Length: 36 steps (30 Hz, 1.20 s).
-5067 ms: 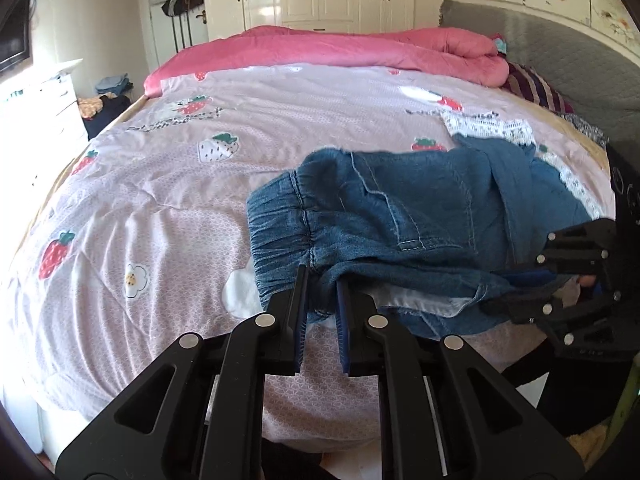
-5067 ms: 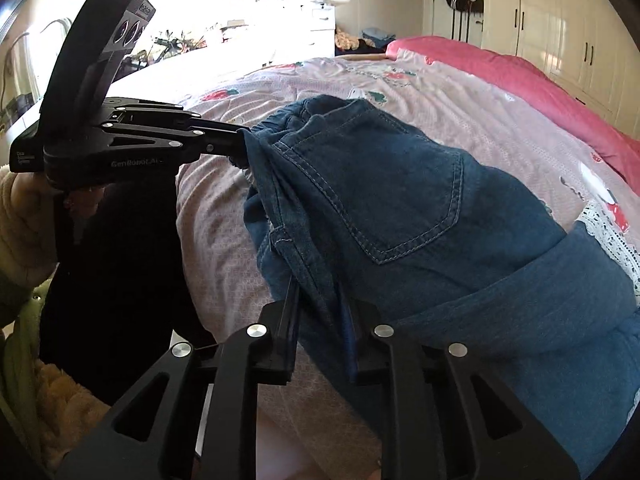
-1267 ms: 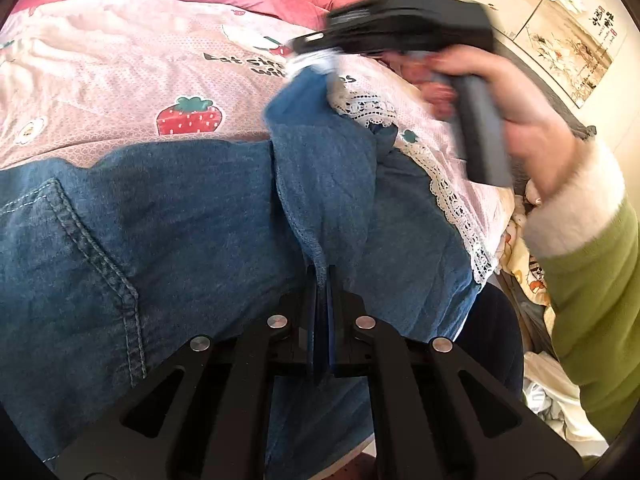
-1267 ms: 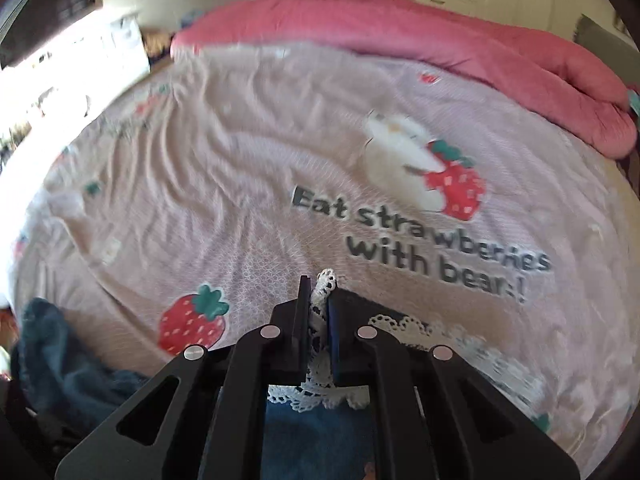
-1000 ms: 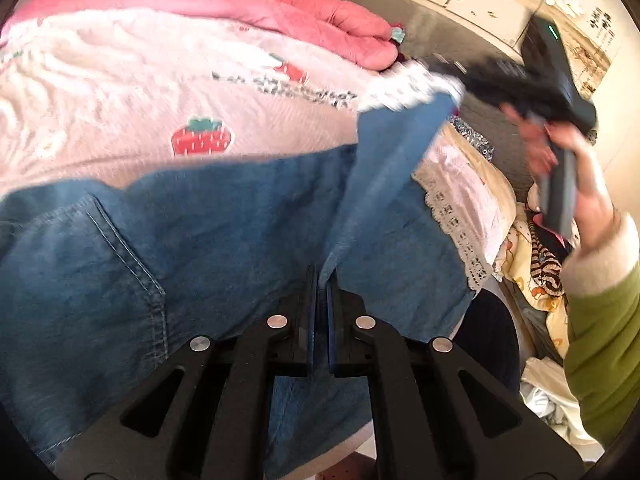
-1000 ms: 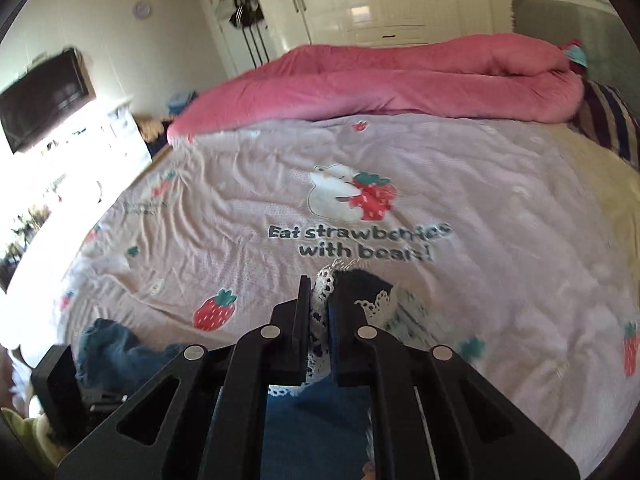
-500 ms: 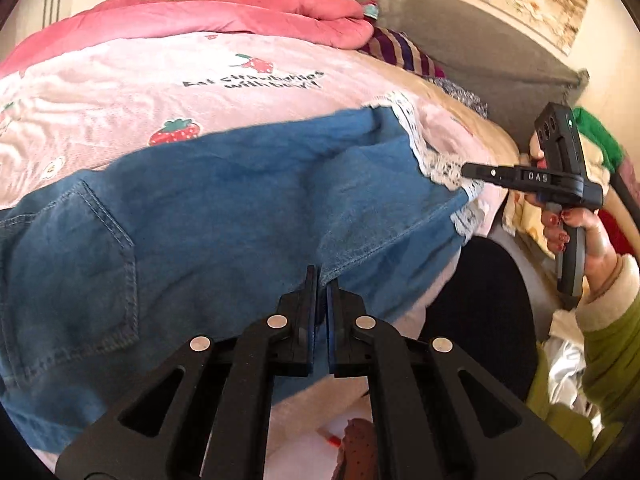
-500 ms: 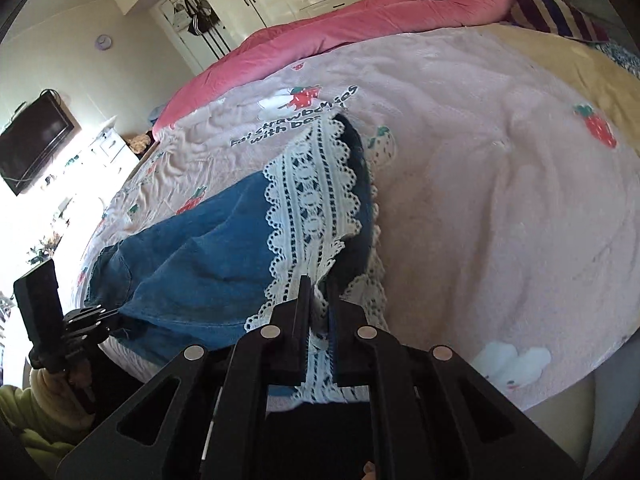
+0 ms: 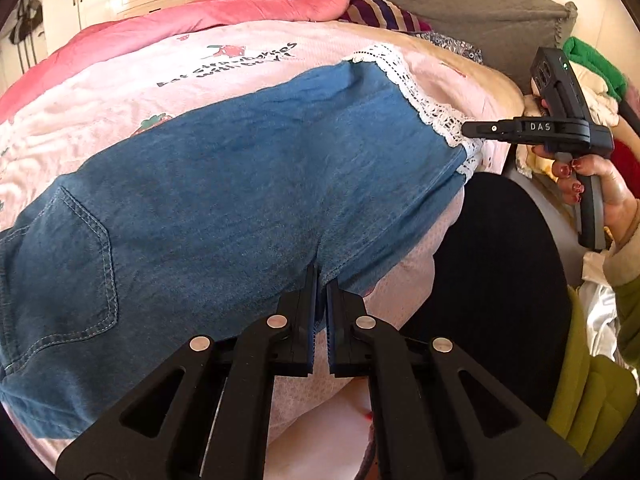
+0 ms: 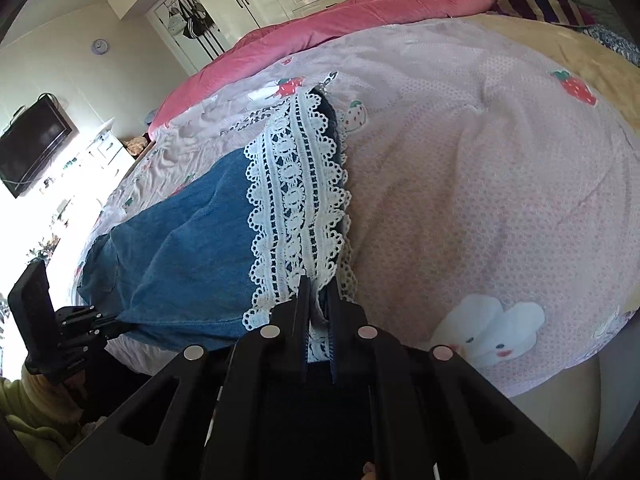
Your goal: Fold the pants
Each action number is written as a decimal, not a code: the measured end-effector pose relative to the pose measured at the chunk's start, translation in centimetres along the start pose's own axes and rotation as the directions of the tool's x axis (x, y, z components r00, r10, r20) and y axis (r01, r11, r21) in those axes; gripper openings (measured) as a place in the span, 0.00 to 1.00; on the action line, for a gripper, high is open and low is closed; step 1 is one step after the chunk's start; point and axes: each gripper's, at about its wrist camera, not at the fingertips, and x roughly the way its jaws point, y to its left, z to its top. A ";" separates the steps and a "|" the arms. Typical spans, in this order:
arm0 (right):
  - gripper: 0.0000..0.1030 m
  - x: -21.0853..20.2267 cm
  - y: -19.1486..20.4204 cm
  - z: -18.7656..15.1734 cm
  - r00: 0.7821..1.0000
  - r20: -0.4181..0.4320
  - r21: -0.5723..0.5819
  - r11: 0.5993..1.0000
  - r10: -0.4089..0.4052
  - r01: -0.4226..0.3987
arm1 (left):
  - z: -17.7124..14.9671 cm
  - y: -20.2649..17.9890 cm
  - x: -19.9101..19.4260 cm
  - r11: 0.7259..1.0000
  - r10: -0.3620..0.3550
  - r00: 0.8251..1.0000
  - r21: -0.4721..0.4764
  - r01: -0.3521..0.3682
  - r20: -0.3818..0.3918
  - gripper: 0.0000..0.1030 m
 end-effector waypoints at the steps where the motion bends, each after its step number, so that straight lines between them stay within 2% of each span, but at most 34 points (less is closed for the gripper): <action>1: 0.07 -0.1 0.0 0.0 1.000 0.001 0.001 1.000 0.003 -0.003 | 0.0 -0.1 0.0 1.000 0.005 1.000 0.003 -0.005 0.000 0.00; 6: 0.07 -0.4 0.0 -0.8 1.000 0.005 -0.012 1.000 0.017 -0.017 | 0.1 -0.3 -0.6 1.000 0.015 1.000 0.022 -0.015 0.022 0.00; 12: 0.08 -0.1 -1.0 -1.3 1.000 0.005 0.014 1.000 0.013 -0.013 | -0.6 -0.5 0.8 0.999 0.011 1.000 0.039 -0.010 -0.024 0.01; 16: 0.16 -1.0 -0.8 -1.5 1.000 -0.004 0.054 0.999 0.004 -0.004 | -0.6 -0.2 0.7 1.000 -0.009 1.000 0.029 0.010 -0.025 0.01; 18: 0.16 -2.1 0.1 -1.3 0.999 0.030 0.019 0.999 -0.033 0.033 | -0.6 -0.2 0.8 0.999 -0.009 1.000 0.030 0.010 -0.026 0.01; 21: 0.17 -3.3 2.3 -0.6 0.997 0.080 -0.032 0.999 -0.024 0.027 | -0.6 -0.4 0.8 0.999 -0.018 1.000 0.042 0.019 -0.023 0.05; 23: 0.23 -3.3 4.1 0.1 0.995 0.096 -0.085 0.996 -0.027 0.036 | -0.6 -0.5 0.8 0.998 -0.030 0.999 0.046 0.031 -0.022 0.07; 25: 0.25 -3.0 5.1 0.6 0.994 0.102 -0.123 0.990 -0.051 0.063 | -0.6 -0.8 0.5 0.998 -0.038 0.999 0.059 0.038 -0.012 0.09; 27: 0.26 -2.6 5.2 1.0 0.985 0.102 -0.123 0.981 -0.139 0.151 | -0.7 -1.0 0.3 0.997 -0.054 0.998 0.062 0.055 -0.010 0.12; 31: 0.26 -2.3 3.0 0.3 0.964 0.065 -0.087 0.961 -0.256 0.261 | -0.9 -1.0 0.5 0.996 -0.062 0.998 0.059 0.063 -0.020 0.12; 33: 0.28 -3.0 2.6 -0.3 0.968 0.075 -0.060 0.968 -0.240 0.244 | -0.8 -1.0 0.6 0.996 -0.075 0.997 0.051 0.076 -0.021 0.13; 34: 0.28 -3.4 2.9 -0.4 0.975 0.087 -0.065 0.975 -0.205 0.211 | -0.8 -0.9 0.5 0.995 -0.085 0.996 0.049 0.086 -0.017 0.14; 36: 0.36 -3.8 4.2 -0.4 0.990 0.095 -0.108 0.988 -0.103 0.114 | -0.5 -0.7 -0.4 0.991 -0.127 0.992 0.038 0.127 0.005 0.22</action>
